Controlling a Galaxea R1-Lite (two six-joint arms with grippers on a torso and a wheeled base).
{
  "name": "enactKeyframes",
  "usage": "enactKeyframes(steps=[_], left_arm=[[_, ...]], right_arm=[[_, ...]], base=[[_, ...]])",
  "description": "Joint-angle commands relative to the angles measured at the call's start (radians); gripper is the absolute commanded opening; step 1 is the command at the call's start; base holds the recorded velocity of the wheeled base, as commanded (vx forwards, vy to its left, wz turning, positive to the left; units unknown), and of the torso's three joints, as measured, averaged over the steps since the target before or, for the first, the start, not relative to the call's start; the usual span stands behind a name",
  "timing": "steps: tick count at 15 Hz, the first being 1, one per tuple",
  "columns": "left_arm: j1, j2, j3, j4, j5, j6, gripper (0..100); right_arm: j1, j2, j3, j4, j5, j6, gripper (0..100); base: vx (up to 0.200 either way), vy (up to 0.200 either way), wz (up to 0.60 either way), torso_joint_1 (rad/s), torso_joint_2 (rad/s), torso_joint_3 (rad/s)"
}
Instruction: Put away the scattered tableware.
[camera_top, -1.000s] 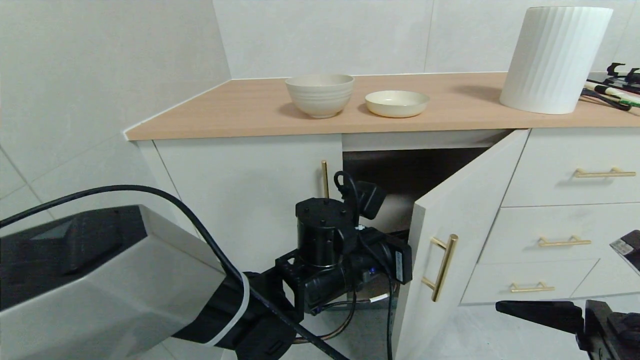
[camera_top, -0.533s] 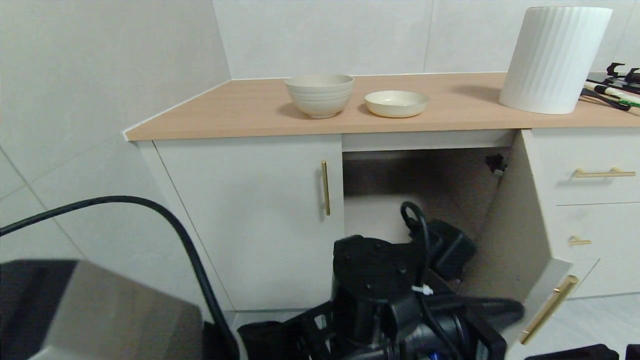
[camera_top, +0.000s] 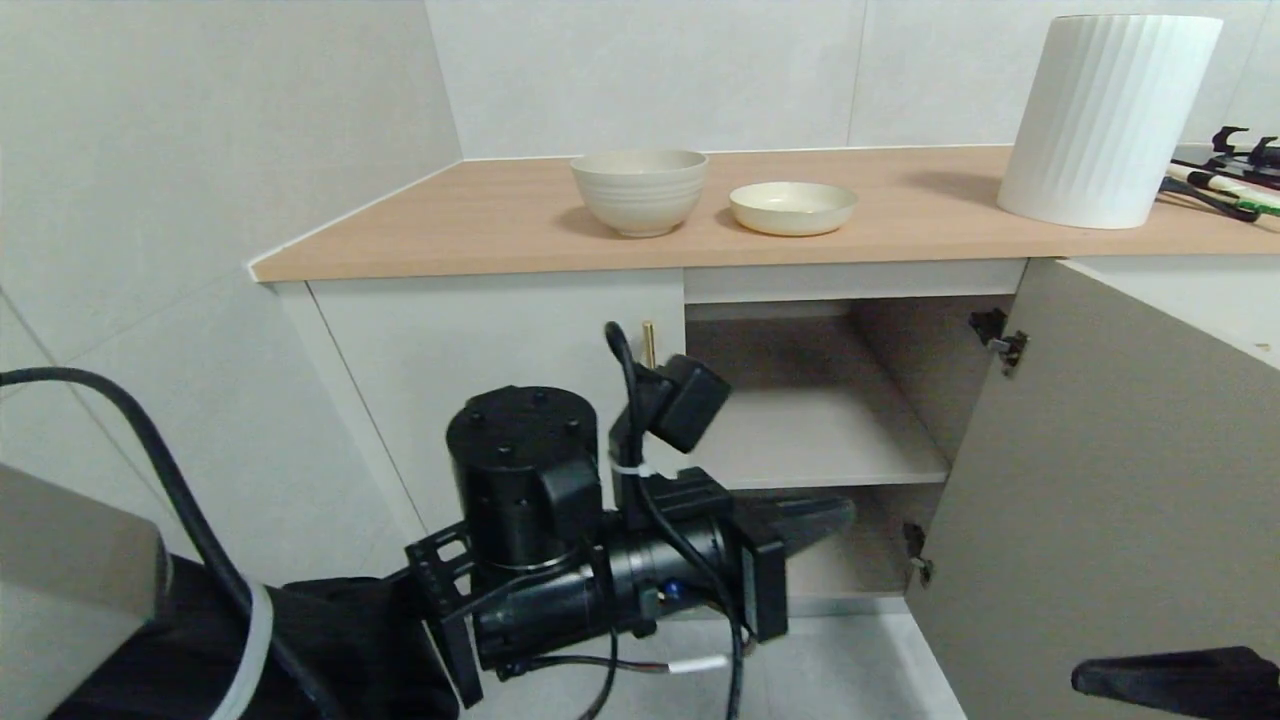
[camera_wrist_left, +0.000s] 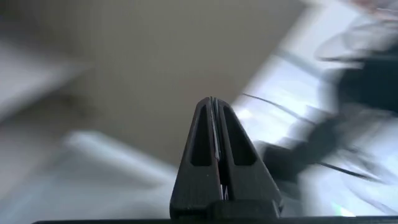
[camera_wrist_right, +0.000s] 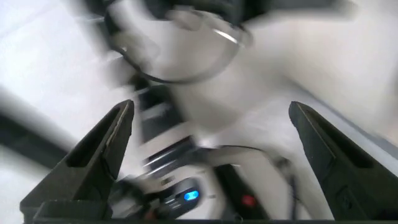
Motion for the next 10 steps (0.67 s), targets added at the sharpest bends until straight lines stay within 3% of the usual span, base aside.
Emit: enactKeyframes(steps=[1,2,3,6,8,9,10], left_arm=[[0.107,-0.076,0.059,0.002,0.052,0.068,0],[0.113,-0.082,0.062,0.002,0.054,0.075,0],[0.190,-0.185,0.088,0.065,0.061,0.117,0],[0.322,-0.421,0.039,0.403,0.061,0.117,0],[0.377,-0.531,0.004,0.616,0.061,0.117,0],[0.385,-0.568,0.002,0.668,0.060,0.117,100],[0.399,-0.617,0.002,0.723,0.058,0.117,100]], right_arm=[[-0.030,0.107,-0.084,0.074,-0.110,0.001,100],[-0.030,0.113,-0.095,0.087,-0.124,0.001,100],[-0.019,0.173,-0.231,0.258,-0.275,-0.002,100],[-0.016,0.285,-0.475,0.432,-0.396,-0.002,100],[-0.013,0.386,-0.604,0.491,-0.486,-0.002,100],[-0.015,0.421,-0.630,0.490,-0.511,-0.004,100],[-0.015,0.466,-0.687,0.493,-0.520,-0.002,100]], base=[[0.000,0.000,0.00,0.000,0.00,0.000],[0.000,0.000,0.00,0.000,0.00,0.000],[0.000,0.000,0.00,0.000,0.00,0.000],[0.000,0.000,0.00,0.000,0.00,0.000],[0.000,0.000,0.00,0.000,0.00,0.000],[0.000,0.000,0.00,0.000,0.00,0.000],[0.000,0.000,0.00,0.000,0.00,0.000]])
